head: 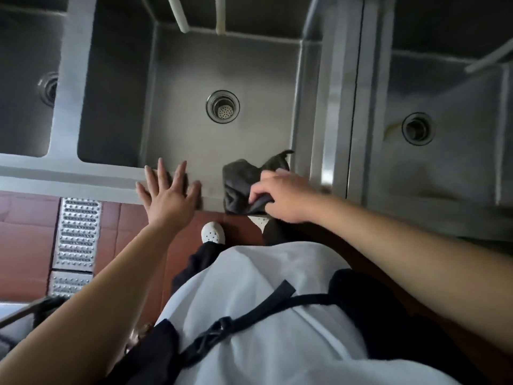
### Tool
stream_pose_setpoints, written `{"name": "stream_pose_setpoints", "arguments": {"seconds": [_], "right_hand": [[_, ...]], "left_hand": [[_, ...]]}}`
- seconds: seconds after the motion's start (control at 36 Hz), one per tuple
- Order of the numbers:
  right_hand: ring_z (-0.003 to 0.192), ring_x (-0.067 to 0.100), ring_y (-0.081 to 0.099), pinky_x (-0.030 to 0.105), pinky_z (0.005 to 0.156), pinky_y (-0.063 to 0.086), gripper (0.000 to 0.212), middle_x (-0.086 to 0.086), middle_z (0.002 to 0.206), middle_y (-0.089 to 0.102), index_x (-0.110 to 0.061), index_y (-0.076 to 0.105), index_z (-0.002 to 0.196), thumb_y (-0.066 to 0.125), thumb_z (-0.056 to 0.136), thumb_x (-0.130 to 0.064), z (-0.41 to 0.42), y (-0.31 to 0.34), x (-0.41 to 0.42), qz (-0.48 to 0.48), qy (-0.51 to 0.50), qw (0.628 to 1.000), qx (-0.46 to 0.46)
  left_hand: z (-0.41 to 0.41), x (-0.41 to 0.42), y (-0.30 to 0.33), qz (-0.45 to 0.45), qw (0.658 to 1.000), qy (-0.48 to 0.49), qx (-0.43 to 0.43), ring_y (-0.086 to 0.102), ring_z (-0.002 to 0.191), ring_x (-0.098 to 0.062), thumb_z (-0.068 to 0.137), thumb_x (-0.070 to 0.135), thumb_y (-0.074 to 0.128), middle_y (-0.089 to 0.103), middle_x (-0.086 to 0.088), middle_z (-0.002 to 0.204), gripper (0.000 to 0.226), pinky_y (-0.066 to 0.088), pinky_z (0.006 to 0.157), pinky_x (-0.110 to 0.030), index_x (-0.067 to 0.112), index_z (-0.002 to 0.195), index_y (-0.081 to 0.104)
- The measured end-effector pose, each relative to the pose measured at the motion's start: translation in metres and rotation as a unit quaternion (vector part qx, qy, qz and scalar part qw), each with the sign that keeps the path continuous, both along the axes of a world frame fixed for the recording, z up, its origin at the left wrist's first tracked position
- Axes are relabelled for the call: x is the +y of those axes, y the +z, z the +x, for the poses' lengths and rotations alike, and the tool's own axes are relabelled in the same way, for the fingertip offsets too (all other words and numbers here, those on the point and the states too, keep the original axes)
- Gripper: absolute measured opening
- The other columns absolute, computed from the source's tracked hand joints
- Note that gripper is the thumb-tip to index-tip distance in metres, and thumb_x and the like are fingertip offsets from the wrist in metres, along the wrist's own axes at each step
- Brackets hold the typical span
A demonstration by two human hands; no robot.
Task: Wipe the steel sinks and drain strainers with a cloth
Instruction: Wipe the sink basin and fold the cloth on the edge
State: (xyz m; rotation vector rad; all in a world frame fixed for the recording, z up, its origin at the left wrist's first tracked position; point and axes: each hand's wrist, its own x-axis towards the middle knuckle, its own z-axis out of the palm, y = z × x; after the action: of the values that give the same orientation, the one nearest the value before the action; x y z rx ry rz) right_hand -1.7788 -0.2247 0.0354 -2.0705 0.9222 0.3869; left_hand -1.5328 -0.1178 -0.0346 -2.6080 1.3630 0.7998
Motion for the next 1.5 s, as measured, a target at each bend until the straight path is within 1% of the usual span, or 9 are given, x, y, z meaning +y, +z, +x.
{"name": "stream_pose_setpoints", "arguments": {"seconds": [0.14,0.22,0.31,0.39,0.69,0.94,1.25,1.36,1.5], "right_hand": [[0.111,0.03,0.043,0.045,0.095,0.041,0.034,-0.003,0.114,0.046,-0.033,0.066,0.113,0.06,0.081,-0.021,0.004,0.001,0.062,-0.101,-0.061,0.992,0.041],[0.122,0.039,0.043,0.049,0.102,0.04,0.067,0.007,0.149,0.033,-0.033,0.043,0.141,0.067,0.079,-0.04,0.009,-0.004,0.072,-0.125,-0.143,0.981,0.043],[0.151,0.028,0.008,0.057,0.118,0.016,0.079,-0.006,0.167,0.001,-0.046,0.009,0.155,0.048,0.089,-0.067,0.014,-0.017,0.079,-0.112,-0.138,0.976,0.128],[0.152,0.018,-0.017,0.057,0.119,-0.001,0.075,-0.01,0.166,-0.018,-0.049,-0.006,0.154,0.032,0.094,-0.071,0.017,-0.03,0.092,-0.124,-0.128,0.97,0.167],[0.151,0.023,-0.022,0.064,0.117,0.0,0.076,-0.006,0.166,-0.02,-0.046,-0.008,0.154,0.032,0.094,-0.068,0.152,-0.044,0.108,-0.164,-0.074,0.976,0.125],[0.152,0.026,-0.017,0.067,0.114,0.007,0.078,-0.006,0.167,-0.016,-0.045,-0.001,0.155,0.046,0.095,-0.059,0.303,-0.043,0.102,-0.133,0.037,0.985,0.1],[0.155,0.022,0.0,0.052,0.122,-0.006,0.071,-0.001,0.169,0.002,-0.037,0.004,0.158,0.042,0.099,-0.048,0.136,-0.044,0.099,-0.263,0.0,0.958,0.115],[0.155,0.022,-0.004,0.046,0.124,-0.006,0.072,0.0,0.168,-0.003,-0.035,-0.004,0.158,0.038,0.101,-0.047,0.038,-0.042,0.097,-0.262,-0.041,0.95,0.166],[0.155,0.019,-0.002,0.044,0.122,-0.007,0.065,-0.002,0.168,0.002,-0.035,-0.001,0.159,0.033,0.103,-0.039,-0.067,-0.023,0.089,-0.262,-0.081,0.927,0.255]], "left_hand": [[0.01,0.008,0.007,-0.035,0.999,-0.024,0.026,-0.014,0.153,-0.022,0.097,0.06,0.032,-0.004,0.002,0.168,0.061,-0.011,0.121,-0.048,0.048,0.155,0.016],[0.02,0.022,0.014,-0.089,0.994,-0.046,0.047,-0.007,0.154,-0.023,0.098,0.054,0.037,-0.006,-0.001,0.168,0.061,-0.003,0.124,-0.047,0.048,0.155,0.014],[0.039,0.04,0.018,-0.103,0.994,-0.038,0.031,-0.012,0.154,-0.024,0.097,0.055,0.038,-0.013,0.003,0.167,0.066,-0.009,0.122,-0.048,0.047,0.155,0.008],[0.07,0.06,0.018,-0.094,0.995,0.006,0.015,-0.015,0.153,-0.024,0.096,0.062,0.038,-0.016,0.002,0.167,0.072,-0.012,0.121,-0.049,0.044,0.157,0.004],[0.179,0.114,0.027,-0.013,0.998,-0.053,-0.024,-0.012,0.153,-0.03,0.089,0.039,0.063,-0.012,0.004,0.167,0.094,-0.004,0.124,-0.051,0.048,0.155,-0.003],[0.191,0.132,0.035,-0.014,0.999,0.011,-0.028,-0.009,0.154,-0.029,0.087,0.035,0.062,-0.009,0.002,0.168,0.094,0.001,0.122,-0.049,0.042,0.157,0.0],[0.11,0.079,0.047,-0.114,0.992,-0.04,0.031,-0.006,0.154,-0.028,0.091,0.017,0.054,-0.002,0.001,0.168,0.084,0.0,0.123,-0.053,0.044,0.157,0.009],[0.067,0.054,0.043,-0.132,0.986,-0.082,0.059,-0.004,0.154,-0.028,0.101,0.031,0.046,0.001,0.0,0.168,0.066,0.001,0.123,-0.049,0.043,0.157,0.012],[0.023,0.027,0.045,-0.11,0.982,-0.127,0.09,-0.004,0.154,-0.028,0.098,0.023,0.051,0.001,0.001,0.168,0.076,0.003,0.124,-0.049,0.045,0.156,0.008]]}}
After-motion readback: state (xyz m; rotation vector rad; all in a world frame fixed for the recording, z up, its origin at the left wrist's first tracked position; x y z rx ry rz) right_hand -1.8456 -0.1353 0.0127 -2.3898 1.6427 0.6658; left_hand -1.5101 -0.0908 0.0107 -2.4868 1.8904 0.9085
